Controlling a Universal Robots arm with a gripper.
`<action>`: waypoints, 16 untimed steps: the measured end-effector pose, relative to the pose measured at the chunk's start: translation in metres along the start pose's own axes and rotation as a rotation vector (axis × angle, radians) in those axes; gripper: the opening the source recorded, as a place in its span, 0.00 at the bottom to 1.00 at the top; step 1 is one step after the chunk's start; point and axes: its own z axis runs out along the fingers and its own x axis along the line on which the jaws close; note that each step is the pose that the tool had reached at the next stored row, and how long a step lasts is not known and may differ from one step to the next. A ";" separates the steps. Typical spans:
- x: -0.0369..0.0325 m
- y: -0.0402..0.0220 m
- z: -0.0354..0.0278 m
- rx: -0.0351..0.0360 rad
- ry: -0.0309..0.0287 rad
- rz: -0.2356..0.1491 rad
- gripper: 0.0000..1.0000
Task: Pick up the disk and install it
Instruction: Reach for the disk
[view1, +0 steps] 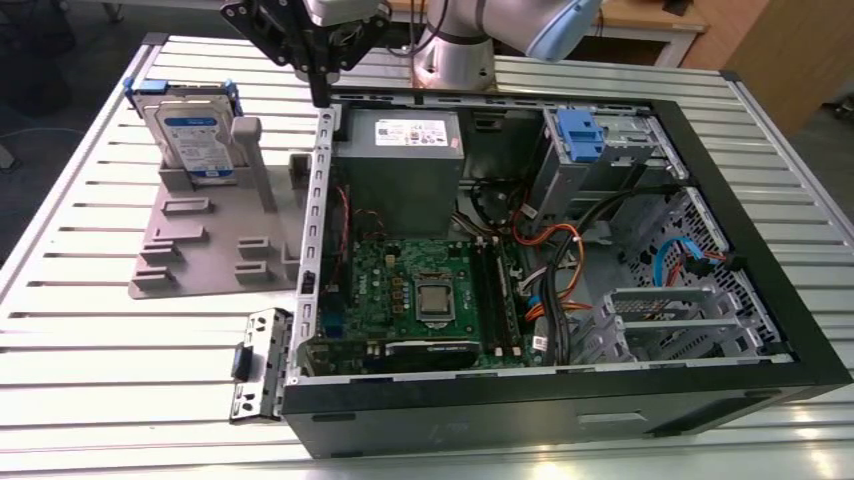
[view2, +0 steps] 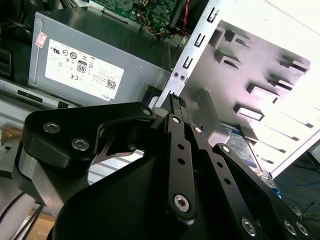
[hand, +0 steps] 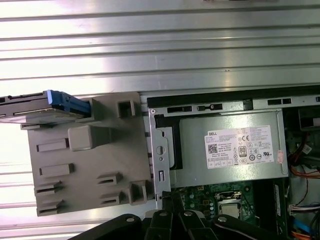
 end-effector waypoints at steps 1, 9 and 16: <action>0.0006 0.0000 0.0000 0.0000 0.0000 0.000 0.10; 0.0071 0.0006 0.0002 0.0000 0.0001 0.000 0.10; 0.0187 0.0039 0.0008 0.0000 -0.0002 0.000 0.10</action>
